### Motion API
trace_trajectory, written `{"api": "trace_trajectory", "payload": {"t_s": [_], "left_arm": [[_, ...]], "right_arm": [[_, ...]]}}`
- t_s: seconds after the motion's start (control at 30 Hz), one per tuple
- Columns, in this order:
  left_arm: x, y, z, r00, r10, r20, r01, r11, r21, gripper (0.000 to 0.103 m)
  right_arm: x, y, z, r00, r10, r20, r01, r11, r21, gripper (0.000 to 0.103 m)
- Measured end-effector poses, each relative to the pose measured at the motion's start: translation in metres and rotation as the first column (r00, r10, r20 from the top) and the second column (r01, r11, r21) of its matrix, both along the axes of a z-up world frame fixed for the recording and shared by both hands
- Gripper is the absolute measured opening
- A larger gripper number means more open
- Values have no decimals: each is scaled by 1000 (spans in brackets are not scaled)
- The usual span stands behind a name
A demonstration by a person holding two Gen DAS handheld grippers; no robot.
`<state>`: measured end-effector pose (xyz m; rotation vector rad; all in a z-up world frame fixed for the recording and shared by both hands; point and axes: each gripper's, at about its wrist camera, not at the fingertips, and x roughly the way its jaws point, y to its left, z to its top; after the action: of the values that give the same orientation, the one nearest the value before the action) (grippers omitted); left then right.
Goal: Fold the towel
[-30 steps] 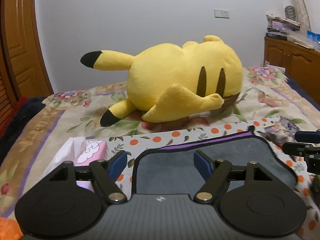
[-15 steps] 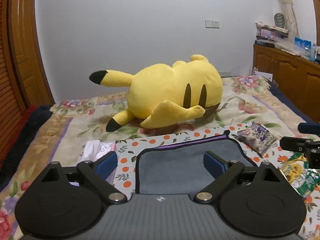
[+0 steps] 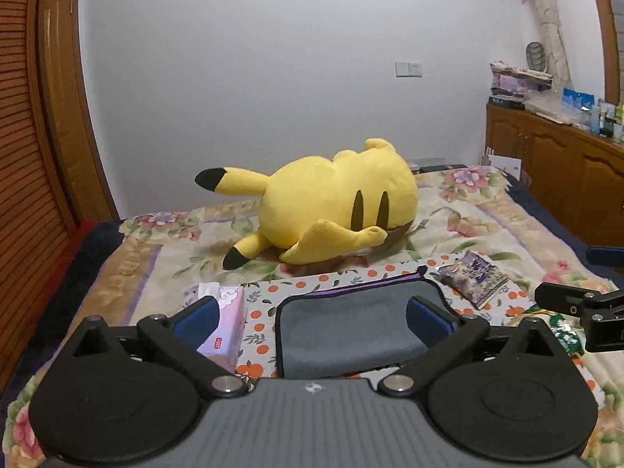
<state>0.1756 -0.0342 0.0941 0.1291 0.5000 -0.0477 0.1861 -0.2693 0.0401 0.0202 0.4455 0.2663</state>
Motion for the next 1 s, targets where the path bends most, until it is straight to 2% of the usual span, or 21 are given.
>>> {"api": "trace_trajectory", "payload": {"t_s": [0.13, 0.43, 0.77, 1.0], "left_arm": [[-14, -2, 13, 1000, 25, 6, -25, 1000, 12, 103], [-50, 0, 31, 1000, 16, 22, -15, 1000, -10, 103], [-78, -2, 32, 999, 25, 37, -26, 1000, 16, 103], [-92, -3, 23, 1000, 9, 26, -9, 1000, 4, 103]], "right_arm": [[-15, -2, 13, 1000, 0, 16, 0, 1000, 0, 103], [-44, -6, 36, 998, -12, 55, 11, 1000, 13, 103], [-65, -4, 39, 998, -13, 66, 11, 1000, 23, 103], [-83, -5, 34, 998, -20, 65, 16, 999, 51, 103]]}}
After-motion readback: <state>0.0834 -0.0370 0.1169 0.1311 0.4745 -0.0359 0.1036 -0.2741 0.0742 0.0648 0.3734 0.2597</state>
